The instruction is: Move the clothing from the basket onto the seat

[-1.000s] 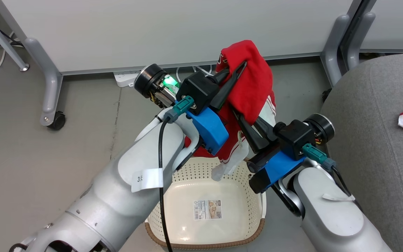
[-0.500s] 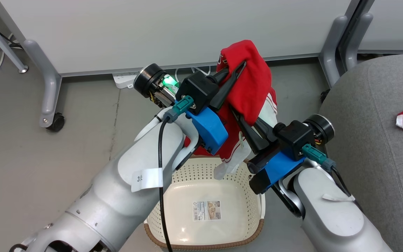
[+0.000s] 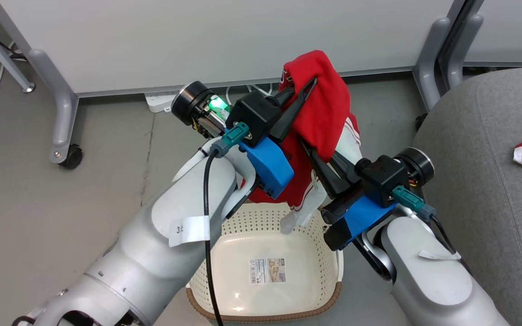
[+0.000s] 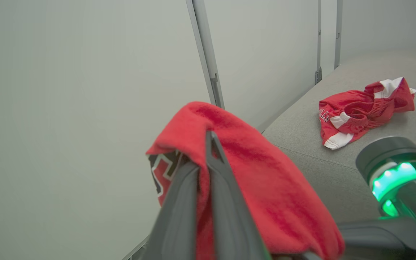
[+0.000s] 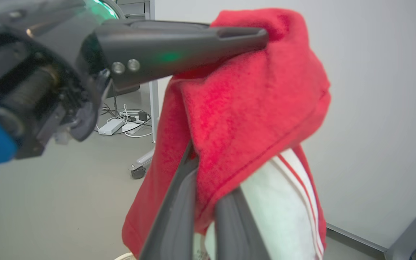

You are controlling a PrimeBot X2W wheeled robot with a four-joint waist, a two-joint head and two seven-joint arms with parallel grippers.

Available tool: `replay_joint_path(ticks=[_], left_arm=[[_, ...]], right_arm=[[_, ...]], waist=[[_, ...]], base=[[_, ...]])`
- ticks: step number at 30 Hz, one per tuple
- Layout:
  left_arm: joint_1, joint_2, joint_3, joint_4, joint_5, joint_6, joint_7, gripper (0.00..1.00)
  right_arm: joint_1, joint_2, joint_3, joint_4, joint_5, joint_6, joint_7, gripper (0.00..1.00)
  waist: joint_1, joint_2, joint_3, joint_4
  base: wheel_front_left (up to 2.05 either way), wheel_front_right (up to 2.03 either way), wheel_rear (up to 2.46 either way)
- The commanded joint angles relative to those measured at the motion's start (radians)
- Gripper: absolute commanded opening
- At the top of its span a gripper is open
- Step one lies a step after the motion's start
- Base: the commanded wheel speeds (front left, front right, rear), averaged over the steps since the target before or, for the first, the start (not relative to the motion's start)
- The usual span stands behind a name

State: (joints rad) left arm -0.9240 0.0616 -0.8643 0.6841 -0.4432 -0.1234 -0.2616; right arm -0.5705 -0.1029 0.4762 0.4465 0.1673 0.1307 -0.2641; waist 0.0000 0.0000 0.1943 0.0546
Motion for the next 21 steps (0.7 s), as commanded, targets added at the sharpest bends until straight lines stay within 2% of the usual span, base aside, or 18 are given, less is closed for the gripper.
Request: replay_joint_path(ticks=[1, 12, 21], left_arm=[[0.0, 0.001, 0.004, 0.005, 0.005, 0.004, -0.005, 1.0], [-0.003, 0.003, 0.023, 0.002, 0.021, 0.008, -0.005, 1.0], [-0.011, 0.012, 0.022, -0.004, 0.037, 0.006, -0.005, 1.0]], right_arm=[[-0.016, -0.004, -0.002, -0.002, -0.003, 0.0, 0.0, 0.0], [-0.018, -0.008, -0.023, -0.02, -0.009, 0.0, 0.0, 0.0], [-0.031, -0.02, -0.087, -0.048, -0.022, 0.0, 0.0, 0.0]], waist=[[0.0, 0.0, 0.0, 0.0], [0.0, 0.0, 0.022, -0.017], [0.0, 0.0, 0.076, -0.076]], base=[[0.0, 0.0, 0.0], [0.0, 0.0, 0.0], [0.0, 0.0, 0.0]])
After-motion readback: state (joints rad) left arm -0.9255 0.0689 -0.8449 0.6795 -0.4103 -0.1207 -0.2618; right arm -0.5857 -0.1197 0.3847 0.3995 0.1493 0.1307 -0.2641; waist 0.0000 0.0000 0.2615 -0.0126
